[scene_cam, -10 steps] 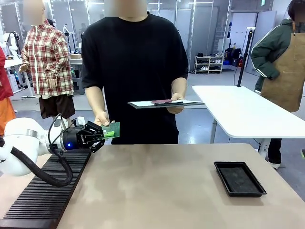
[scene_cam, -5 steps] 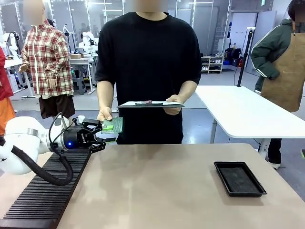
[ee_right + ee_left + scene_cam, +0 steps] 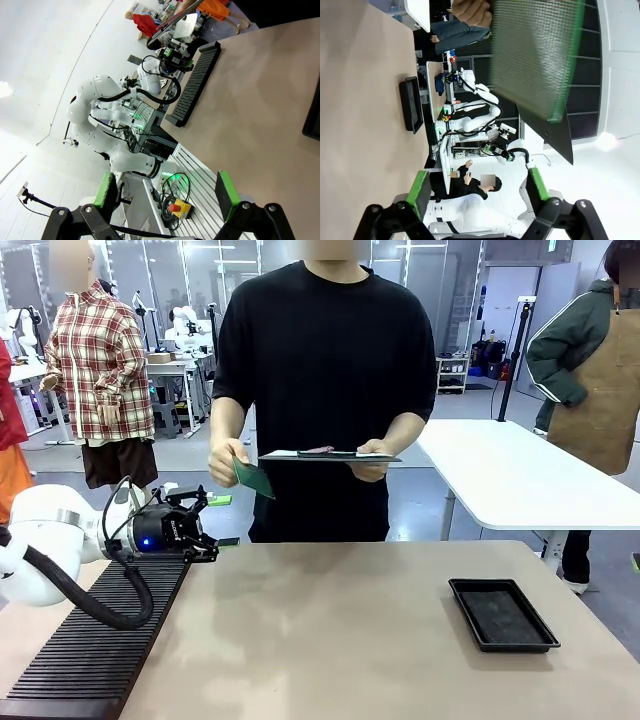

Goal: Inspect the PCB.
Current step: Release the Blank PCB you were holding, then pick up the Blank PCB that the human is holding.

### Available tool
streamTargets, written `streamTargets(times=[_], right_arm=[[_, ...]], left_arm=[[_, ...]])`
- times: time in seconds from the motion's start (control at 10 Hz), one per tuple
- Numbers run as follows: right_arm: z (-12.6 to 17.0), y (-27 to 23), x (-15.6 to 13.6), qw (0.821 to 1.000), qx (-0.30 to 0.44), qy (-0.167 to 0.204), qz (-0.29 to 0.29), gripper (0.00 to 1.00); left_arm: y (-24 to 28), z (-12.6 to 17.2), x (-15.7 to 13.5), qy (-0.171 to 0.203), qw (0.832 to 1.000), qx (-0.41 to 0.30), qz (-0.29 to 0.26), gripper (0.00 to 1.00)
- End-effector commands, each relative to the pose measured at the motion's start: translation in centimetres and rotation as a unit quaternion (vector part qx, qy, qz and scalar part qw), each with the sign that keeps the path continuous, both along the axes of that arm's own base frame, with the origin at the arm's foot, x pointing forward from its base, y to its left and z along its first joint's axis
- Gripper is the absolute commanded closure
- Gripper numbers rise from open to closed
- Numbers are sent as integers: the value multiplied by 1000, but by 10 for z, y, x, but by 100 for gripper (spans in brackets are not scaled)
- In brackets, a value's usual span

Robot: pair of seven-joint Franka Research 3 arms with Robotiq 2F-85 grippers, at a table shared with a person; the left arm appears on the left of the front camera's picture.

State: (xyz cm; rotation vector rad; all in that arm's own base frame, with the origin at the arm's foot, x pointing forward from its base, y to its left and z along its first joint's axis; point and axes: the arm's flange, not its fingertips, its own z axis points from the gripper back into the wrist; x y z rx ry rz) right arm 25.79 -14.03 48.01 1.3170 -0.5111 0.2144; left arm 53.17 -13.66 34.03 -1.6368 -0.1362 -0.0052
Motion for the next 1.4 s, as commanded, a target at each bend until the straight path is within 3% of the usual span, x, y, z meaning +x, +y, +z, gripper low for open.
streamTargets(times=[0.0,0.1,0.2,1.2,1.3], right_arm=[[2,-1,2,1000,3,-12,0,0],[2,-1,2,1000,3,-12,0,0],[2,-1,2,1000,3,-12,0,0],[2,-1,2,1000,3,-12,0,0],[2,-1,2,1000,3,-12,0,0]], left_arm=[[4,1,-7,-12,1000,12,3,0],[5,-3,-11,-21,1000,6,-17,0],[1,-1,0,0,1000,1,1,0],[1,-3,-2,-3,1000,3,-1,0],[10,29,-8,-2,1000,-1,-19,0]])
